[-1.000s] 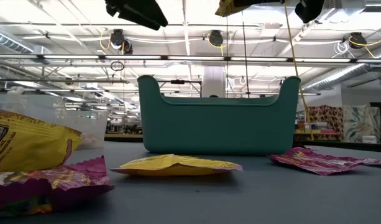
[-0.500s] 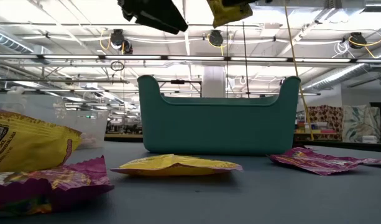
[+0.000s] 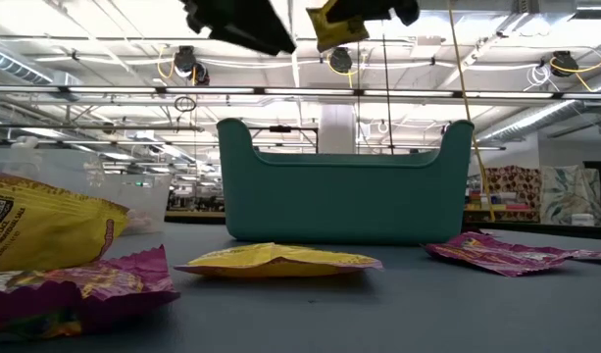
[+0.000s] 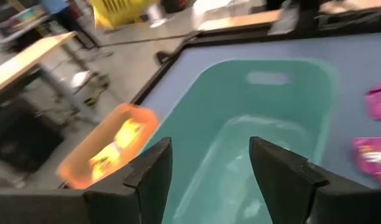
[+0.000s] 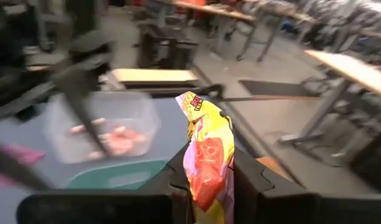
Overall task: Sort candy
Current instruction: Put the yellow candy into the orange bin
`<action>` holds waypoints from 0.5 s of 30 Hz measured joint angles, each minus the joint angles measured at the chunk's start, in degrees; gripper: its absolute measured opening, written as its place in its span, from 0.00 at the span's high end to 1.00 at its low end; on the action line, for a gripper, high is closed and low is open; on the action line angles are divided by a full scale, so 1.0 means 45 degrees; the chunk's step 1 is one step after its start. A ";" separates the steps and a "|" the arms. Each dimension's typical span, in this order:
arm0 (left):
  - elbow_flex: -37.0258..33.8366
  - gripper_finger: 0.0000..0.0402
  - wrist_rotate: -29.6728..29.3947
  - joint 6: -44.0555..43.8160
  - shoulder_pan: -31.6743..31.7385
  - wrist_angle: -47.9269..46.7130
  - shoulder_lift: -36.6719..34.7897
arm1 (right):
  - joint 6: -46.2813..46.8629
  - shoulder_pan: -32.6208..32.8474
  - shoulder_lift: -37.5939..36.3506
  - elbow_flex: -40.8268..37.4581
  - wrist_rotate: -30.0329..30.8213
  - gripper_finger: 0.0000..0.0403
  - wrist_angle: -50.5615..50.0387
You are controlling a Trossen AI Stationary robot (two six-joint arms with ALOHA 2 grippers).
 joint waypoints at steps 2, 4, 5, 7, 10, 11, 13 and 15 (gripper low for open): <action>0.0000 0.45 -0.0595 -0.0607 -0.0075 -0.0649 0.0000 | -0.0814 -0.0525 0.0000 0.0000 0.0008 0.86 0.0327; 0.0000 0.45 -0.0917 -0.1043 -0.0155 -0.1173 0.0000 | -0.1956 -0.1118 0.0000 0.0000 -0.0001 0.86 0.0642; 0.0000 0.45 -0.0943 -0.1101 -0.0169 -0.1356 0.0000 | -0.2656 -0.1452 0.0000 0.0000 -0.0021 0.86 0.0868; 0.0000 0.45 -0.0942 -0.1161 -0.0167 -0.1557 0.0000 | -0.3717 -0.2191 0.0000 0.0000 -0.0069 0.86 0.1029; 0.0000 0.45 -0.0847 -0.1296 -0.0148 -0.1559 0.0000 | -0.4587 -0.3414 0.0005 0.0000 -0.0095 0.86 0.1161; 0.0000 0.45 -0.0843 -0.1325 -0.0148 -0.1557 0.0000 | -0.4664 -0.3882 0.0004 0.0000 -0.0278 0.86 0.1180; 0.0000 0.45 -0.0831 -0.1315 -0.0158 -0.1559 0.0000 | -0.4501 -0.4841 0.0066 0.0000 -0.1271 0.86 0.1219; 0.0000 0.45 -0.0826 -0.1174 -0.0162 -0.1559 0.0000 | -0.4118 -0.5803 0.0347 0.0000 -0.2330 0.86 0.1129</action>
